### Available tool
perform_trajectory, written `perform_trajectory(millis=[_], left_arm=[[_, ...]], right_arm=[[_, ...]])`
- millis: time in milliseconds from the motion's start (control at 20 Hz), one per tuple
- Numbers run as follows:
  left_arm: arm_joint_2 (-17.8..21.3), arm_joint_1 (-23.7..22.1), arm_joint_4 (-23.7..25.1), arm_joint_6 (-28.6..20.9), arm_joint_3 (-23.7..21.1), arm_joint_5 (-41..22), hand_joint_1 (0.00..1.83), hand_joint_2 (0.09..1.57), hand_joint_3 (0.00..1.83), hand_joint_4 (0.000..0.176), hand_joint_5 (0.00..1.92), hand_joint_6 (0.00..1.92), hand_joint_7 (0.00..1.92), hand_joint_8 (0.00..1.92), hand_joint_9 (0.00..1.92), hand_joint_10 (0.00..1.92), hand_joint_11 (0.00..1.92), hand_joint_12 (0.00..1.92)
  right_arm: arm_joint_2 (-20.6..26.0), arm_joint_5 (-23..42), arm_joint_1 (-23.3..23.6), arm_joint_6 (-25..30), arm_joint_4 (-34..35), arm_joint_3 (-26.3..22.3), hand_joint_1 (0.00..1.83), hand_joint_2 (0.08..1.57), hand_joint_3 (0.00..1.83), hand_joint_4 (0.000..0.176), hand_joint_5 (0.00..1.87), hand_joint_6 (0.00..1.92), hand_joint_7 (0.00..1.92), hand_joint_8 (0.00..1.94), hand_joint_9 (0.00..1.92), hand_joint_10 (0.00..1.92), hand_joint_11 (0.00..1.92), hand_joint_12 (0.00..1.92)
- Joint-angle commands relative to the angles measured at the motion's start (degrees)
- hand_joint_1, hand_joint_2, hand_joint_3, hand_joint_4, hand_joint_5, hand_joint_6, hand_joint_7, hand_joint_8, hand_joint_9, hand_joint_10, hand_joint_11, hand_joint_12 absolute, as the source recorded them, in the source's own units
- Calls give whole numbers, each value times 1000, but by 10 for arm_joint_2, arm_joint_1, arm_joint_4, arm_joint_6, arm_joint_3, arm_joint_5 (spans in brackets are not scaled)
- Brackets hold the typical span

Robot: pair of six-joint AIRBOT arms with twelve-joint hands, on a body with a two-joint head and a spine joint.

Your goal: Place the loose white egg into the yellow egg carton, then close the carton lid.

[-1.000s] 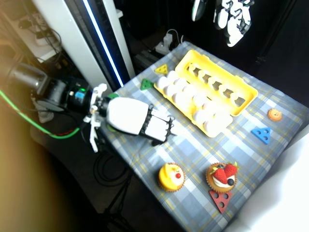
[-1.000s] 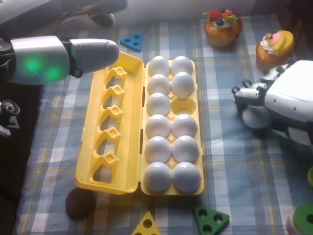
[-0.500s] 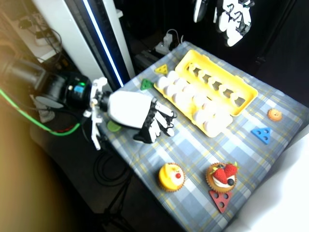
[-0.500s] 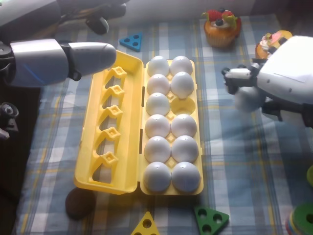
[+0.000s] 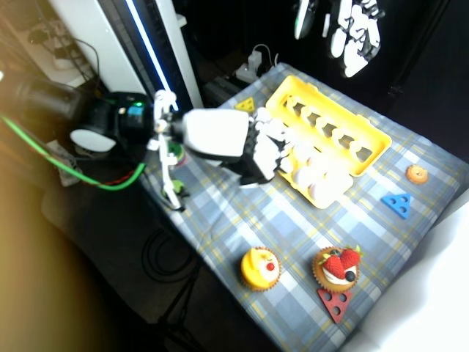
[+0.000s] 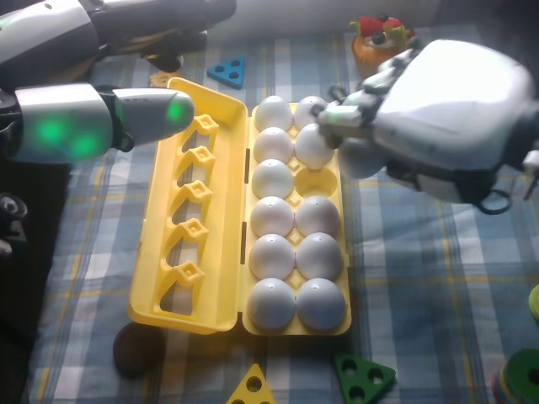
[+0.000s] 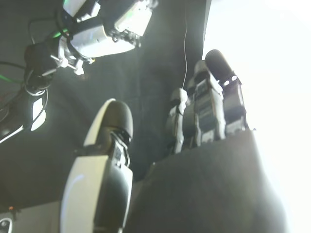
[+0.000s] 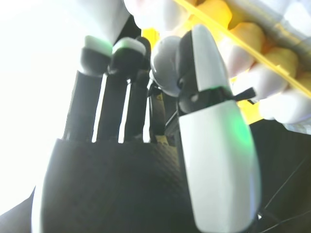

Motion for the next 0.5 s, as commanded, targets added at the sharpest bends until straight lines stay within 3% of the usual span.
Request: perform_trajectory(millis=[0, 50, 100, 200, 250, 300, 350, 400, 450], left_arm=[[3, -6, -19, -2, 2, -68, 550, 1369, 0, 32, 200, 5, 197, 1, 261, 1, 0, 1039], [2, -6, -19, -2, 3, -67, 550, 1369, 0, 32, 200, 5, 197, 1, 261, 1, 0, 1039], [-1, -5, -19, -2, 4, -66, 528, 1364, 0, 0, 274, 18, 239, 8, 284, 8, 0, 1044], [-4, -3, -20, -2, 6, -65, 539, 1363, 0, 0, 295, 14, 246, 5, 277, 4, 0, 1002], [-4, -3, -20, -2, 7, -65, 526, 1363, 0, 0, 333, 15, 279, 9, 295, 9, 0, 1020], [-5, -3, -20, -2, 7, -66, 520, 1368, 1, 0, 322, 6, 277, 5, 289, 5, 0, 1018], [-5, -3, -20, -2, 7, -66, 520, 1368, 1, 0, 322, 6, 277, 5, 289, 5, 0, 1018], [-5, -3, -20, -2, 7, -67, 514, 1368, 2, 0, 271, 1, 268, 1, 284, 2, 0, 982], [-5, -3, -20, -2, 7, -66, 502, 1372, 3, 0, 257, 0, 265, 0, 282, 1, 0, 981]], right_arm=[[-4, 58, 10, -2, -6, 6, 1246, 1224, 0, 0, 691, 1235, 851, 1401, 830, 1429, 793, 1702], [-12, 56, 13, -2, -6, 10, 1246, 1224, 0, 0, 691, 1235, 851, 1401, 830, 1429, 793, 1702], [-22, 53, 16, -2, -6, 17, 1223, 1225, 1, 0, 697, 1203, 873, 1419, 806, 1350, 566, 1796], [-41, 42, 20, -2, -6, 30, 1215, 1238, 1, 0, 672, 1237, 856, 1448, 789, 1389, 557, 1832], [-48, 35, 23, -2, -6, 35, 1163, 1307, 3, 0, 568, 1392, 736, 1616, 732, 1547, 745, 1816], [-50, 32, 24, -2, -6, 37, 1140, 1343, 7, 0, 537, 1561, 616, 1655, 812, 1797, 935, 1900], [-52, 31, 24, -2, -6, 37, 1140, 1343, 7, 0, 537, 1561, 616, 1655, 812, 1797, 935, 1900], [-52, 30, 24, -2, -6, 36, 1029, 1267, 0, 0, 153, 592, 344, 889, 350, 1212, 243, 1793], [-52, 29, 24, -2, -5, 36, 918, 1263, 0, 0, 108, 322, 222, 345, 168, 703, 48, 1525]])
